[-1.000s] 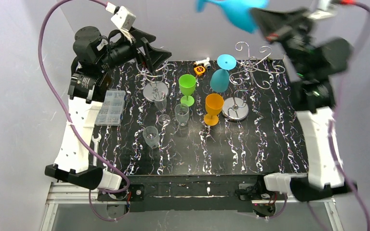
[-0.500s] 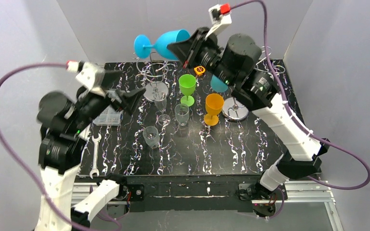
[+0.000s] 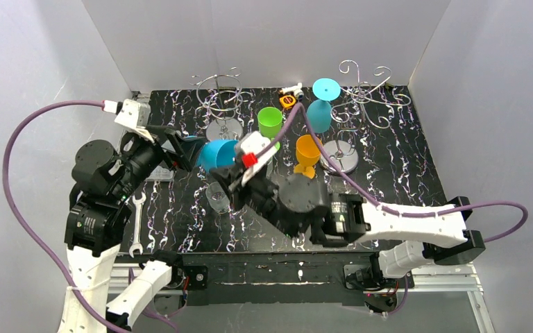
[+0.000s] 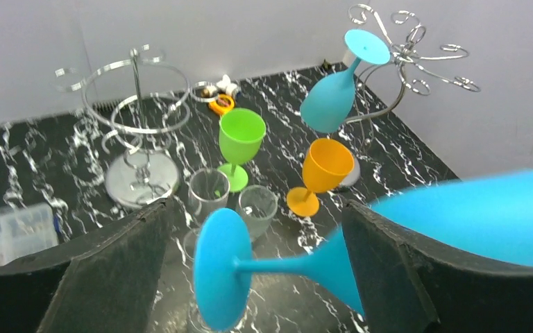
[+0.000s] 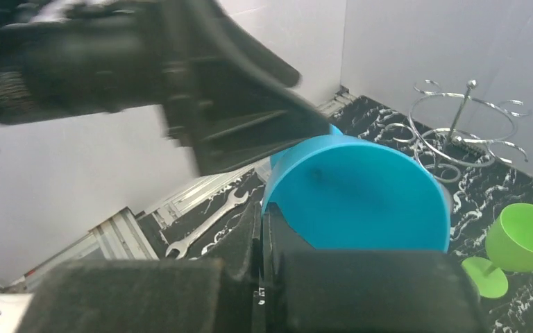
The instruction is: Place the wine glass upside down on the wine glass rack
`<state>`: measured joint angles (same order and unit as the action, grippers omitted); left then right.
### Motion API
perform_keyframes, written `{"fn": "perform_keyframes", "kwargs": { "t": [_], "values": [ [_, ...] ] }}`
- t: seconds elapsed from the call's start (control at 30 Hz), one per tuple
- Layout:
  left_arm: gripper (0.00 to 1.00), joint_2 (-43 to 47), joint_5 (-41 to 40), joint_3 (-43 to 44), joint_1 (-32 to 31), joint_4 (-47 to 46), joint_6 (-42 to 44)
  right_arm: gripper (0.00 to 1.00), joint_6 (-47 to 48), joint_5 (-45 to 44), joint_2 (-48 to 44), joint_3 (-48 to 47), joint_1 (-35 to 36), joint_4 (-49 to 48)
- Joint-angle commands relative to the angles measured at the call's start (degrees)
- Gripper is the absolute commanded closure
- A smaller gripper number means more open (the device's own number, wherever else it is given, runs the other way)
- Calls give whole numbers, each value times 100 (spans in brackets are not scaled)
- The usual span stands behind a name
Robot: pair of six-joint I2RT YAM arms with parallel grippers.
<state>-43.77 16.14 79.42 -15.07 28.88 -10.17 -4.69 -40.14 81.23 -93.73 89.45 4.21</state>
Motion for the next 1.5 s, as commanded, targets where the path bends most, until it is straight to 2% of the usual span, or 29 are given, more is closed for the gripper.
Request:
{"fn": "perform_keyframes", "kwargs": {
  "t": [0.0,0.03,0.2,0.37,0.43,0.57,0.7,0.8,0.97,1.07,1.1,1.17,1.3,1.33,1.47],
  "values": [
    [16,-31,1,-55,114,291,-612,99,1064,-1132,-584,111,583,-1637],
    [21,-39,-35,5,127,312,-632,99,1108,-1203,-655,168,650,-1668],
    [25,-133,503,194,137,522,-749,99,1071,-1273,-1087,663,746,-2008],
    [42,-147,1438,141,181,294,-1130,99,1036,-1263,-1191,891,775,-2160],
    [42,-217,1749,118,213,215,-1286,99,1024,-1217,-1161,948,783,-2238],
    [37,-285,1757,127,267,100,-1267,99,996,-1210,-1076,956,800,-2240],
    [39,-352,1847,226,268,-2,-1055,99,929,-1224,-1092,995,802,-2244],
    [49,-422,2020,318,271,28,-792,99,891,-1196,-1092,1015,802,-2284],
    [82,-624,2468,518,268,361,-341,99,750,-1074,-1124,1103,811,-2349],
    [98,-610,2394,614,268,481,-35,99,574,-1022,-1165,1160,811,-2186],
    [100,-576,2306,614,268,446,108,94,451,-989,-1175,1120,811,-1995],
    [100,-517,2093,645,268,380,513,58,80,-930,-1209,979,805,-1346],
    [100,-469,1714,841,268,258,1833,10,-954,-885,-1638,962,809,475],
    [100,-433,1635,825,268,156,2307,2,-1230,-794,-1941,1082,807,873],
    [100,-143,1704,474,268,-388,3574,2,-2083,-562,-2827,1489,803,1813]
  ]
}}
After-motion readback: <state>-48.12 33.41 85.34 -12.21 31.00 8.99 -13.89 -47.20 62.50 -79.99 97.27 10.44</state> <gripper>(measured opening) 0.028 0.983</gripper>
